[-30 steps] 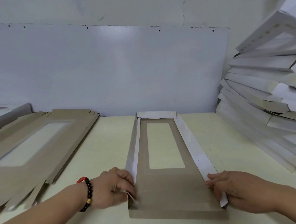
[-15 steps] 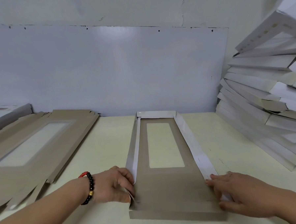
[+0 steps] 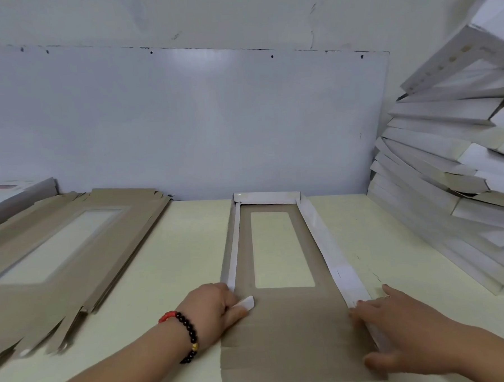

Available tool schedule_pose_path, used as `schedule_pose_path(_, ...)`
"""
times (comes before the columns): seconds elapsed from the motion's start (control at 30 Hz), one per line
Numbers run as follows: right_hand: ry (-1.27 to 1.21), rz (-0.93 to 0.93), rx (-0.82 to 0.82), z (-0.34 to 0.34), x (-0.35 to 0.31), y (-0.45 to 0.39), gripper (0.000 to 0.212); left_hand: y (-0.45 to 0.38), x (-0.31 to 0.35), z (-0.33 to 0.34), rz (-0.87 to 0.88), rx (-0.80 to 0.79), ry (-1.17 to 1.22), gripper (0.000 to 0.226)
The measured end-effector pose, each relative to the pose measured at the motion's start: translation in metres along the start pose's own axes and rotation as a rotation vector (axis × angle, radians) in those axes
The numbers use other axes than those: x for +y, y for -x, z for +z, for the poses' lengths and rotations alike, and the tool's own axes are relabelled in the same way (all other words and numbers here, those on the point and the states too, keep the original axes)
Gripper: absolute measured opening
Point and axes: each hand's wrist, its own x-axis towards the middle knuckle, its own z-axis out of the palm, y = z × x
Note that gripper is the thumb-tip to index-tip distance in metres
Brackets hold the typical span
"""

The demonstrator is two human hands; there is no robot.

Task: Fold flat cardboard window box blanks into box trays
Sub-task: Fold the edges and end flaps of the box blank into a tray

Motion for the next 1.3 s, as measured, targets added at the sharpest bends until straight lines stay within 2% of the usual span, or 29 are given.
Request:
schedule_pose_path(0.1, 0.049, -0.042, 0.011, 0.001, -0.006, -0.003, 0.038, -0.002, 0.013, 0.02, 0.001, 0.099, -0.186, 0.039)
schedule_pose_path(0.17, 0.041, -0.056, -0.018, 0.0, -0.004, -0.002, 0.033, -0.003, 0.016, 0.029, 0.001, 0.139, -0.302, 0.039)
schedule_pose_path(0.2, -0.003, -0.054, -0.046, -0.002, 0.001, 0.0, 0.039, -0.003, 0.016, 0.03, -0.008, 0.131, -0.321, 0.041)
schedule_pose_path(0.27, -0.121, -0.049, -0.113, -0.005, 0.014, 0.007, 0.056, -0.004, 0.014, 0.029, -0.014, 0.095, -0.312, 0.046)
schedule_pose_path(0.33, -0.202, -0.067, -0.164, -0.008, 0.021, 0.012, 0.064, -0.004, 0.013, 0.029, -0.004, 0.082, -0.311, 0.049)
schedule_pose_path(0.4, -0.244, -0.08, -0.154, -0.006, 0.023, 0.012, 0.057, -0.005, 0.013, 0.029, 0.001, 0.098, -0.323, 0.05)
schedule_pose_path(0.53, -0.281, -0.097, -0.096, -0.005, 0.024, 0.007, 0.027, -0.004, 0.019, 0.026, 0.001, 0.128, -0.305, 0.053)
schedule_pose_path(0.57, -0.275, -0.1, -0.093, -0.005, 0.024, 0.006, 0.025, -0.003, 0.019, 0.025, 0.009, 0.142, -0.295, 0.054)
schedule_pose_path(0.63, -0.248, -0.08, -0.091, -0.005, 0.026, 0.003, 0.032, -0.001, 0.021, 0.022, 0.028, 0.173, -0.277, 0.055)
schedule_pose_path(0.7, -0.198, -0.064, -0.048, -0.003, 0.028, -0.001, 0.027, 0.001, 0.023, 0.02, 0.058, 0.183, -0.253, 0.054)
schedule_pose_path(0.8, -0.218, -0.022, 0.017, 0.004, 0.032, -0.007, 0.022, -0.001, 0.025, 0.015, 0.127, 0.198, -0.359, 0.05)
schedule_pose_path(0.9, -0.349, 0.05, 0.031, 0.002, 0.035, -0.01, 0.027, 0.0, 0.025, 0.018, 0.038, 0.152, -0.275, 0.056)
schedule_pose_path(0.97, -0.431, 0.076, 0.058, 0.001, 0.038, -0.009, 0.035, -0.002, 0.021, 0.022, -0.001, 0.149, -0.314, 0.056)
schedule_pose_path(1.07, -0.553, 0.081, 0.079, 0.002, 0.041, -0.008, 0.038, 0.002, 0.023, 0.016, 0.073, 0.167, -0.257, 0.042)
schedule_pose_path(1.17, -0.517, 0.061, 0.072, 0.001, 0.043, -0.011, 0.029, 0.006, 0.019, 0.012, 0.229, 0.235, -0.297, 0.026)
schedule_pose_path(1.27, -0.445, 0.01, 0.037, -0.003, 0.04, -0.018, 0.011, 0.005, 0.013, 0.012, 0.259, 0.206, -0.251, 0.018)
schedule_pose_path(1.3, -0.362, -0.002, 0.022, -0.005, 0.037, -0.021, 0.017, 0.004, 0.013, 0.011, 0.237, 0.182, -0.258, 0.019)
